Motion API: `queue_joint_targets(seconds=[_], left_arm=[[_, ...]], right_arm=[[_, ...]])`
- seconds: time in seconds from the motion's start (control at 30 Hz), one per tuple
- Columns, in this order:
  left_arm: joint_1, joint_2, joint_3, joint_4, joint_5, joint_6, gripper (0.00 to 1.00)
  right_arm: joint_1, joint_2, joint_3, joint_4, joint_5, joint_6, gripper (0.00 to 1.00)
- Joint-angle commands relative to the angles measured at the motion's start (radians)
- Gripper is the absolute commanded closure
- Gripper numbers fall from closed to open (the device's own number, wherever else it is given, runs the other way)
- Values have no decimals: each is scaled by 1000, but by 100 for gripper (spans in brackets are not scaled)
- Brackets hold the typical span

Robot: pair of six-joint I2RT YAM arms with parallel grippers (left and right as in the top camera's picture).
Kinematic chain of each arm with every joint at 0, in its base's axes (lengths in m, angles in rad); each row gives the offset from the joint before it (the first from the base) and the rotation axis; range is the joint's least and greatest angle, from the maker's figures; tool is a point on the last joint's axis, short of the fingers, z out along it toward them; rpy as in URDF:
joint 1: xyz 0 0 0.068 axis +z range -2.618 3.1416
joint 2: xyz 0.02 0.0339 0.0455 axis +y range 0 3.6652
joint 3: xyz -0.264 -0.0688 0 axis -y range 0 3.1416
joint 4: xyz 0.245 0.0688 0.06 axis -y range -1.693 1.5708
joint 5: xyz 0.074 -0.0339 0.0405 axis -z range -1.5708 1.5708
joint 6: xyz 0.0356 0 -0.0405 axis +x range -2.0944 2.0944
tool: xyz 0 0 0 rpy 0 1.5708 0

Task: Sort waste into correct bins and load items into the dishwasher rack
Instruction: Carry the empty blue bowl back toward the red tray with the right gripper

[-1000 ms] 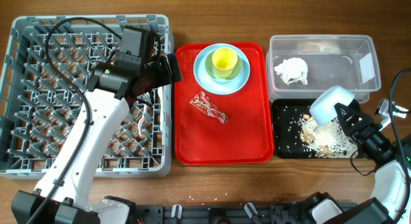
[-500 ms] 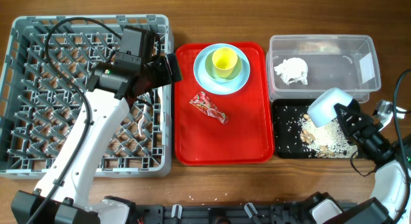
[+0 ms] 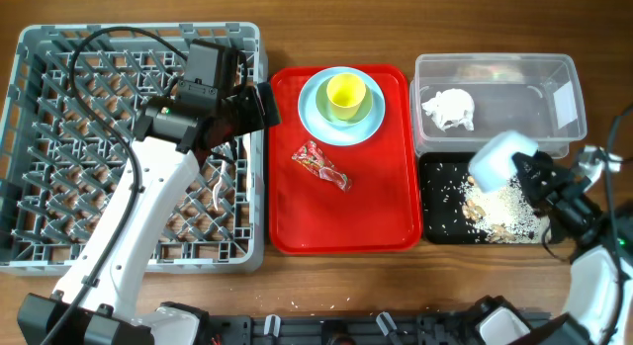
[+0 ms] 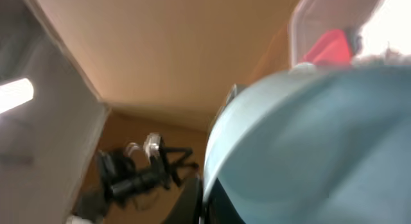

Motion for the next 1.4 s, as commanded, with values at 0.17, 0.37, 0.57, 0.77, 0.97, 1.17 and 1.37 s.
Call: queue_joint_targets(seconds=[0.17,0.37,0.57,0.77,0.97,1.17,1.37], left_arm=[[5,-20,8,0,-6,5,0],[5,-20,8,0,-6,5,0],[3,-20,8,0,-6,5,0],[3,-20,8,0,-6,5,0],[3,-20,8,0,-6,5,0],[3,-20,8,0,-6,5,0],[3,-20,9,0,-6,5,0]], right_arm=[[518,-98,8,738,133,738,95],[851,-82,8,528,433,552,95],[1191,-75,8,-71,1146,158,95],[1490,-68,8,-151,1415,74,96],[1630,16,8,-106,1396,108,60],[1644,9,119,-117,1403,-48,52],[1643,7,264,-160,1732,-304,47]])
